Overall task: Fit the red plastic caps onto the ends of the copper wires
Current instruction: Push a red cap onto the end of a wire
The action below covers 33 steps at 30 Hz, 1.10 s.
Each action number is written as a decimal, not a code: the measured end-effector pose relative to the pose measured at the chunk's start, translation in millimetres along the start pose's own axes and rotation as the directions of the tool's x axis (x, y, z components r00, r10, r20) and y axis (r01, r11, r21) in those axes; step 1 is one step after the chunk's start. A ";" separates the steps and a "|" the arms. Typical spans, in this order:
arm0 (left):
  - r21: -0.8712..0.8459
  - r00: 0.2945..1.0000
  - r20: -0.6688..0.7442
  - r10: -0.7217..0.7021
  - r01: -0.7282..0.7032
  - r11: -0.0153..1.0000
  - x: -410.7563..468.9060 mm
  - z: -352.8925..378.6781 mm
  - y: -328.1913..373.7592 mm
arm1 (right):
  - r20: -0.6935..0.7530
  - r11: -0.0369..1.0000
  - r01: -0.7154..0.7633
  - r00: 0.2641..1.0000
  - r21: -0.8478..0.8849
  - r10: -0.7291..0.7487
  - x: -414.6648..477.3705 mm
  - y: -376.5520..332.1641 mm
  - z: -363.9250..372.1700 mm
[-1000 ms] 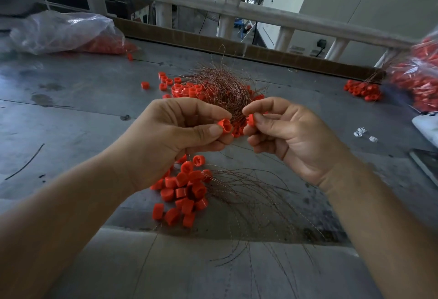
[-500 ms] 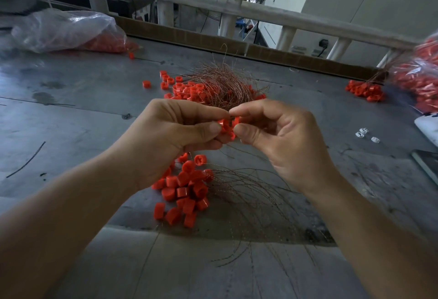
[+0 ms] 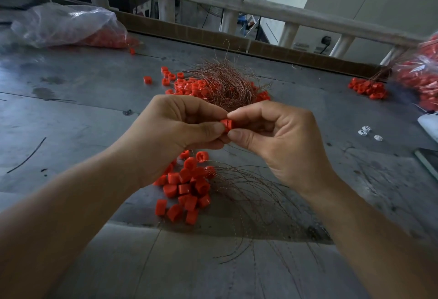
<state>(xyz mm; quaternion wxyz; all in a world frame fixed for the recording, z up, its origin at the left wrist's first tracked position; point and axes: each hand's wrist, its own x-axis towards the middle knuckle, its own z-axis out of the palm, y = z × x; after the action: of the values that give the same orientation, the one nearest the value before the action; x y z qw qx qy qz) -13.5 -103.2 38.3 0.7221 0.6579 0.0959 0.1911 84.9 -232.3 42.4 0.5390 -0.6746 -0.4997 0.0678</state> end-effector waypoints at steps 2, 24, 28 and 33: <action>0.016 1.000 -0.001 0.012 -0.012 1.000 0.0 1.0 0.0 | -0.003 1.000 0.004 1.000 -0.012 -0.004 -0.2 -0.4 -0.3; 0.061 0.998 0.050 0.023 -0.026 0.998 -1.9 -0.1 2.2 | -0.011 0.990 0.092 0.996 -0.107 -0.094 -0.8 -2.1 -3.6; 0.137 0.997 0.027 0.071 -0.074 0.988 -3.5 2.3 -1.8 | -0.017 0.972 0.111 0.993 -0.206 -0.117 -3.5 2.2 -1.3; 0.082 0.999 0.036 0.024 -0.027 0.996 -2.9 1.2 -2.8 | -0.031 0.986 0.087 0.995 -0.140 -0.093 -4.0 2.4 -1.2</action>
<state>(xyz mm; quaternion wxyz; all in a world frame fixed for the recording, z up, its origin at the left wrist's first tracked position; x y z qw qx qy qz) -15.2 -105.6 35.3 0.6933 0.6917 0.0828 0.1846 85.1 -235.9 39.2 0.5029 -0.6882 -0.5230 -0.0041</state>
